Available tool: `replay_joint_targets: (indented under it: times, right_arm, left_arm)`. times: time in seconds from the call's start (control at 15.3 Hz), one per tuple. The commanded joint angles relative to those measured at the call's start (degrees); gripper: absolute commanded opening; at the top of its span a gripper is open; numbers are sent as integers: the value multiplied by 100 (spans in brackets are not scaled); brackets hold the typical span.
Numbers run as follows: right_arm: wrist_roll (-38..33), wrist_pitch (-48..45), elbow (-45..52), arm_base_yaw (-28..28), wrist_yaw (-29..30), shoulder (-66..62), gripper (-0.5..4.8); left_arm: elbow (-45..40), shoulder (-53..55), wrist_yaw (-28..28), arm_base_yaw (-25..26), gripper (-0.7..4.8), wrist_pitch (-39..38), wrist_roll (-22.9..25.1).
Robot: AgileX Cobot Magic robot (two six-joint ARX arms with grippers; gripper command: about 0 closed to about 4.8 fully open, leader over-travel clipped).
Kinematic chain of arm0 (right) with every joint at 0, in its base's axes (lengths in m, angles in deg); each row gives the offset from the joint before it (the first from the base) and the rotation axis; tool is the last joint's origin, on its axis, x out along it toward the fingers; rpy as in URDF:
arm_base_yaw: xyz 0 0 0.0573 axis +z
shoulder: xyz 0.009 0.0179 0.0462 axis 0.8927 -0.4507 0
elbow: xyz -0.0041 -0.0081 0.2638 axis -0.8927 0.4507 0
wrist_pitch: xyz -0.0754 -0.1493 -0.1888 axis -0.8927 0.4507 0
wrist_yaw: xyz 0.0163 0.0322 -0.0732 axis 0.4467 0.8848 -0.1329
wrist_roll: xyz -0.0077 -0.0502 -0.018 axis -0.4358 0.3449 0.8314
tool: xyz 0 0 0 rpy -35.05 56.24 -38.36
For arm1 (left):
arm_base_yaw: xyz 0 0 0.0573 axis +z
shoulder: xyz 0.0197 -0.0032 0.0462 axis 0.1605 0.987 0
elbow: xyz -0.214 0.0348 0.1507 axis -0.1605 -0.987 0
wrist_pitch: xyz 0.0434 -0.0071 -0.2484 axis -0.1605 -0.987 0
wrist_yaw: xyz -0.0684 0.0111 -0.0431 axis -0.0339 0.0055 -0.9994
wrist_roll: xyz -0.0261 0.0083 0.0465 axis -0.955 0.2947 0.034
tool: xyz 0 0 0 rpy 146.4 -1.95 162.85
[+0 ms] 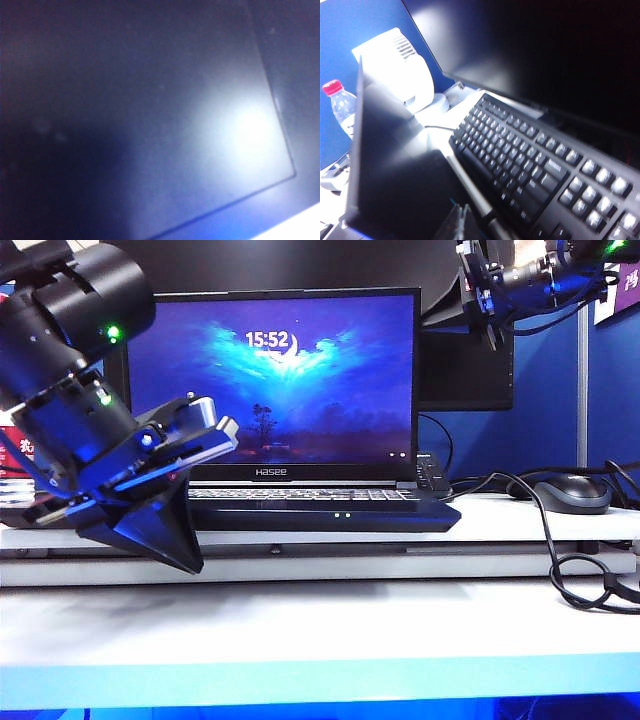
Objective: Close the lid of the black laptop.
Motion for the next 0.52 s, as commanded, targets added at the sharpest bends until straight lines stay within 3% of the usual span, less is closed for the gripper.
replay_joint_targets:
  times: [0.07, 0.52]
  right_arm:
    - [-7, 348, -15, 44, 529, 26, -1]
    - [-7, 1108, -15, 46, 1246, 70, -1]
  left_arm:
    - [66, -9, 315, 28, -5, 728, 11]
    - [68, -11, 291, 28, -5, 1113, -37]
